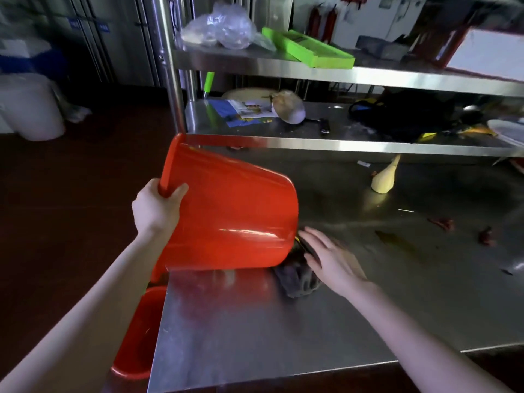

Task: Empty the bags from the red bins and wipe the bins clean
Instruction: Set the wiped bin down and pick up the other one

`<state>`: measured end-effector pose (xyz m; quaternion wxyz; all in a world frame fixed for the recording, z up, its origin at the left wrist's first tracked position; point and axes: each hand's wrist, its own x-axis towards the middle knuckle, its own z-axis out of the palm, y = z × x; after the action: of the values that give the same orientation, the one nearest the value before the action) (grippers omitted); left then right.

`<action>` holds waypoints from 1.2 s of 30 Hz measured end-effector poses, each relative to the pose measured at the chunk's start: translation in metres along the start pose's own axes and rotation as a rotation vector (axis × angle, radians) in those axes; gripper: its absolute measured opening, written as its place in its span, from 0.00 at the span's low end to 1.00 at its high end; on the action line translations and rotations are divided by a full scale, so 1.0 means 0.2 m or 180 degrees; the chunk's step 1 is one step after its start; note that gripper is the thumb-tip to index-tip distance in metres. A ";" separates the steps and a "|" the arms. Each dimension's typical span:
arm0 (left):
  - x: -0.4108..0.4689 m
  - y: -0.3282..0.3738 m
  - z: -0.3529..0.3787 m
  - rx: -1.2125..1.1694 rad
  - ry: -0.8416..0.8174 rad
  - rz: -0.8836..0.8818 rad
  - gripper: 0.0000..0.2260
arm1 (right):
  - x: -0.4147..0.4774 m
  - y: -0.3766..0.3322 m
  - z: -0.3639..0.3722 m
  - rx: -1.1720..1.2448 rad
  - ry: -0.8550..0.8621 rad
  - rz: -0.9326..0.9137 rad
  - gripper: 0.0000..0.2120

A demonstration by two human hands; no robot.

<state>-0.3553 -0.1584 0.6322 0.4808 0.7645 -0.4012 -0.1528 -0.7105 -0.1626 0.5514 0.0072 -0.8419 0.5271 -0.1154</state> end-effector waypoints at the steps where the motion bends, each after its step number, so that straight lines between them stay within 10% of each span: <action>1: -0.03 0.01 -0.01 0.0050 0.0112 0.0053 0.12 | 0.04 -0.06 -0.07 0.0135 0.0160 -0.0062 0.24; 7: -0.29 0.13 -0.14 0.0727 0.0656 0.0713 0.14 | 0.22 -0.47 -0.44 0.1578 0.0671 -0.0502 0.21; 19: -0.84 0.07 -0.39 0.1770 0.1286 0.2692 0.13 | 0.10 -1.11 -0.73 0.2856 0.0250 0.0660 0.32; 31: -0.90 -0.43 -0.97 0.2268 0.0586 0.2422 0.17 | 0.02 -1.68 -0.42 0.3695 -0.0350 0.1013 0.30; 36: -0.86 -0.97 -1.45 0.2128 0.1443 0.0302 0.23 | 0.08 -1.92 -0.18 0.3478 -0.0447 0.0836 0.23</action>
<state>-0.1938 0.1929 0.5814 0.2885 0.8737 -0.3474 0.1809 -0.3719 -0.0021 0.6411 0.4912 -0.6488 0.4895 -0.3133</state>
